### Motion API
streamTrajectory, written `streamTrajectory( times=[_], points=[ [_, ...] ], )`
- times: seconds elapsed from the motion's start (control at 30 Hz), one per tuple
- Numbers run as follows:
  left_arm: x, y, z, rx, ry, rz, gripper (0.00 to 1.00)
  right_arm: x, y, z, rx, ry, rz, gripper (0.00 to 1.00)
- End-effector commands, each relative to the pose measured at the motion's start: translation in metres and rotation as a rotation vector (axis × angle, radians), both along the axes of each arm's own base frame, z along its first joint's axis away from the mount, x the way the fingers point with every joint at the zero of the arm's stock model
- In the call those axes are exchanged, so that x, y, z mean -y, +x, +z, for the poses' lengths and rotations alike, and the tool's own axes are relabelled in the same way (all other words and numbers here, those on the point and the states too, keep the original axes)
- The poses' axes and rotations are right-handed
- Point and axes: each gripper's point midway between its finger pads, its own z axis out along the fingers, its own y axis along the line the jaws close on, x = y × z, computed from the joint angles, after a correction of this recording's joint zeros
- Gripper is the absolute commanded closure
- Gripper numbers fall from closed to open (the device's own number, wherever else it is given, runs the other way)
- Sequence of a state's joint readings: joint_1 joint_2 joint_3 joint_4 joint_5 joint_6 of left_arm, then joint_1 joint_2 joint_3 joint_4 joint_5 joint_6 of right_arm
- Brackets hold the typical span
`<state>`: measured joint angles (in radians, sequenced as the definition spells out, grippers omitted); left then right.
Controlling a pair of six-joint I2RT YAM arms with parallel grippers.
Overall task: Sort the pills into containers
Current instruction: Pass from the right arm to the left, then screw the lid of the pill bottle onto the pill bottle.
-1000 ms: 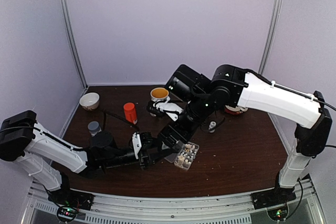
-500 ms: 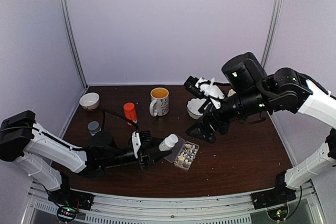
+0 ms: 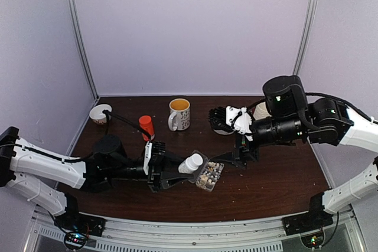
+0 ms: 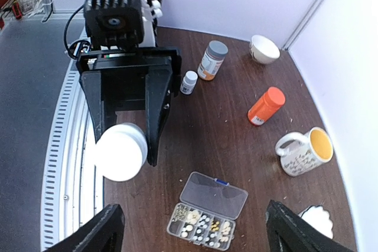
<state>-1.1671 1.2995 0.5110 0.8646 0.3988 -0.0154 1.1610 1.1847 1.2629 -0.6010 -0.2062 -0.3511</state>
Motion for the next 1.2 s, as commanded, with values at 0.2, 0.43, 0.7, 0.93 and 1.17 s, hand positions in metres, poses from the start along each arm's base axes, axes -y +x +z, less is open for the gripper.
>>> streamTrajectory(
  times=[0.2, 0.43, 0.7, 0.93, 1.17],
  points=[
    [-0.001, -0.015, 0.008, -0.025, 0.061, -0.076, 0.82, -0.014, -0.027, 0.043, 0.172, 0.081, 0.239, 0.30],
    [-0.003, -0.015, 0.010, -0.024, 0.069, -0.077, 0.82, -0.024, -0.037, 0.026, 0.200, -0.060, 0.262, 0.30],
    [-0.002, -0.017, 0.011, -0.023, 0.066, -0.086, 0.82, -0.033, -0.042, 0.010, 0.190, -0.153, 0.289, 0.39],
    [-0.003, -0.018, 0.013, -0.019, 0.059, -0.094, 0.82, -0.036, -0.042, -0.003, 0.177, -0.212, 0.293, 0.42],
    [-0.001, -0.018, 0.013, -0.020, 0.060, -0.098, 0.82, -0.039, -0.044, -0.009, 0.187, -0.236, 0.299, 0.45]
  ],
)
